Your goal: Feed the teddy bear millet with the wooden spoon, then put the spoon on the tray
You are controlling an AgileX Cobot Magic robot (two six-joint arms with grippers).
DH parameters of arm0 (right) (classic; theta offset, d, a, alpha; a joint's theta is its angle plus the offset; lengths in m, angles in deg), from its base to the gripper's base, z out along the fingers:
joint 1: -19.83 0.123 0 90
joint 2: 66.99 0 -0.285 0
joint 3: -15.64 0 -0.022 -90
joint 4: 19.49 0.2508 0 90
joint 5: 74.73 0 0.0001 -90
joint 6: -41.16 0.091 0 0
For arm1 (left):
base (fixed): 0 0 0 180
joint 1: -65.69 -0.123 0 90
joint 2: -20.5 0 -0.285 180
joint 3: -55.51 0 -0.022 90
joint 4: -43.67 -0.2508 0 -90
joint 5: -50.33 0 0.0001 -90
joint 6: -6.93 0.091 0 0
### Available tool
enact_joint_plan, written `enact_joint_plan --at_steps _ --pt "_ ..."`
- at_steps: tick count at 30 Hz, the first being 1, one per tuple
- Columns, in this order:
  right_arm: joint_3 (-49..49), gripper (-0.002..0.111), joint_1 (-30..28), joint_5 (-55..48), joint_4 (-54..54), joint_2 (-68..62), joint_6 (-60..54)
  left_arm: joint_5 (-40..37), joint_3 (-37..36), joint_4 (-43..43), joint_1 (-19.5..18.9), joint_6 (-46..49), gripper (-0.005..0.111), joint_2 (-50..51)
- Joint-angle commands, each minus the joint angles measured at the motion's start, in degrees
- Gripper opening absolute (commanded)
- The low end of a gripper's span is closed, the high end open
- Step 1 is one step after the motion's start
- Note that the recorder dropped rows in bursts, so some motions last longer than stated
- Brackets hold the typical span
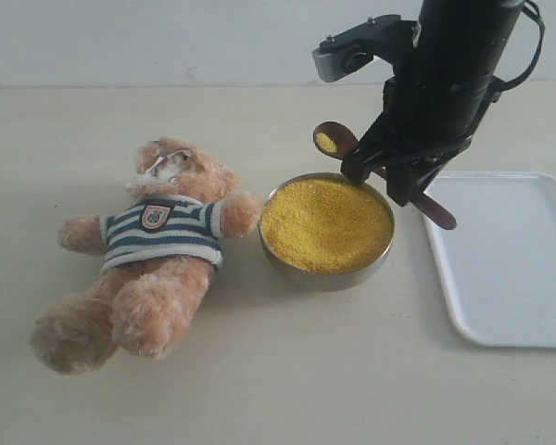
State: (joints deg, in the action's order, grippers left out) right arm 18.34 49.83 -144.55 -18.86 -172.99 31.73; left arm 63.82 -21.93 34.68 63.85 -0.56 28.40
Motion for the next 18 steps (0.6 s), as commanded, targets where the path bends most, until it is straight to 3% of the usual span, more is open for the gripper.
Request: enact_joint_plan --at_steps 1,9,15,18 --pt "0.12 -0.001 -0.34 -0.14 0.3 0.6 -0.04 0.07 0.22 0.25 0.38 -0.2 0.004 -0.11" --pt "0.12 -0.001 -0.34 -0.14 0.3 0.6 -0.04 0.17 0.22 0.65 0.38 -3.02 0.004 -0.11" --pt "0.12 -0.001 -0.34 -0.14 0.3 0.6 -0.04 1.63 0.22 1.27 0.38 -44.1 0.004 -0.11" --pt "0.12 -0.001 -0.34 -0.14 0.3 0.38 -0.05 1.96 0.22 1.27 0.38 -47.38 0.004 -0.11"
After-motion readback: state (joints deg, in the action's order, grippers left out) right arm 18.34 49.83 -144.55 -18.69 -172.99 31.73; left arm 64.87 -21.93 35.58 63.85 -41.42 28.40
